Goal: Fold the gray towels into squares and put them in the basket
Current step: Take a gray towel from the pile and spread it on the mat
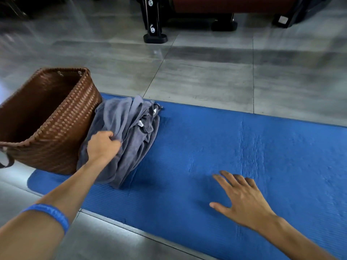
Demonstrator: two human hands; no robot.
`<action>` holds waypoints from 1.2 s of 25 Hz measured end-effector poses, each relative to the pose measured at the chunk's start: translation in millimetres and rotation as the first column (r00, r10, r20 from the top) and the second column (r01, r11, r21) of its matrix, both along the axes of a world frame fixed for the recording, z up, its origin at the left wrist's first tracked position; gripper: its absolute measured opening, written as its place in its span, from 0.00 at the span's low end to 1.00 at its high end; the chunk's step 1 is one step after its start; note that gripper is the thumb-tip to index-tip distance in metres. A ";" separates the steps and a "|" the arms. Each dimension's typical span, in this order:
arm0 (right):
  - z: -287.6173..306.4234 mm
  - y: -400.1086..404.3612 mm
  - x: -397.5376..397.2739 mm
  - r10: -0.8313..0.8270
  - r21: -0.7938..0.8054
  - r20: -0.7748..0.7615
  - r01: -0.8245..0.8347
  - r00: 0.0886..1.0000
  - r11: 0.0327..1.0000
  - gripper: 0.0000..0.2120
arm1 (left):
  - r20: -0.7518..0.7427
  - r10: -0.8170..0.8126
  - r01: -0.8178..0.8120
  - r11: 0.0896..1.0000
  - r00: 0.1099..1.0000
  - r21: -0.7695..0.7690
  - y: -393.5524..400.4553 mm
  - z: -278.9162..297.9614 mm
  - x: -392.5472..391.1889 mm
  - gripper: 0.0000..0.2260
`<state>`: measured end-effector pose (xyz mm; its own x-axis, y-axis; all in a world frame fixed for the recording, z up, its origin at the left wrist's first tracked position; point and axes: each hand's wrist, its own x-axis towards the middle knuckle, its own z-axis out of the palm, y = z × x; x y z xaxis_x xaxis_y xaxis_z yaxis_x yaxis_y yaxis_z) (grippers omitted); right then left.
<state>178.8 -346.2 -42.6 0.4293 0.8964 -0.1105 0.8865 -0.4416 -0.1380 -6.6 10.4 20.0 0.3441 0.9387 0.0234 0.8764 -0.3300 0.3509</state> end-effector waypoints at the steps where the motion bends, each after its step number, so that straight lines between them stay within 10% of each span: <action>1: 4.6 -0.2 3.9 -0.013 -0.004 -0.045 0.013 0.999 1.000 0.37 | 0.062 -0.058 0.059 0.998 0.996 -0.017 -9.0 7.0 16.2 0.03; 7: 20.5 -18.3 26.1 -0.100 -0.025 -0.441 0.100 0.892 0.995 0.32 | 0.172 -0.573 0.597 0.782 0.801 -0.179 -110.1 43.6 129.3 0.12; 18: 20.5 -86.9 53.8 -0.271 -0.052 -0.953 0.814 0.132 0.579 0.09 | 0.156 -0.954 0.847 0.144 0.256 -0.512 -295.0 41.0 231.1 0.14; 21: 5.7 -114.0 54.4 -0.228 -0.093 -0.973 0.877 0.019 0.471 0.14 | 0.213 -0.939 0.838 0.120 0.270 -0.533 -324.9 17.6 241.3 0.25; 25: 0.8 -130.1 67.0 -0.020 -0.221 -0.975 0.945 -0.223 0.241 0.10 | 0.486 -0.673 0.796 0.269 0.558 -0.541 -344.0 -22.1 225.4 0.28; 30: -1.1 -137.6 87.0 0.268 -0.422 -0.859 0.899 -0.437 0.112 0.11 | 0.425 -0.743 0.841 0.350 0.518 -0.412 -339.3 -72.4 172.6 0.30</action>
<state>265.7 -483.9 -43.7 0.6207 0.3208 -0.7154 -0.7820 0.3199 -0.5350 166.0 -328.9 -52.4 0.9713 0.0868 -0.2217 0.2311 -0.5665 0.7910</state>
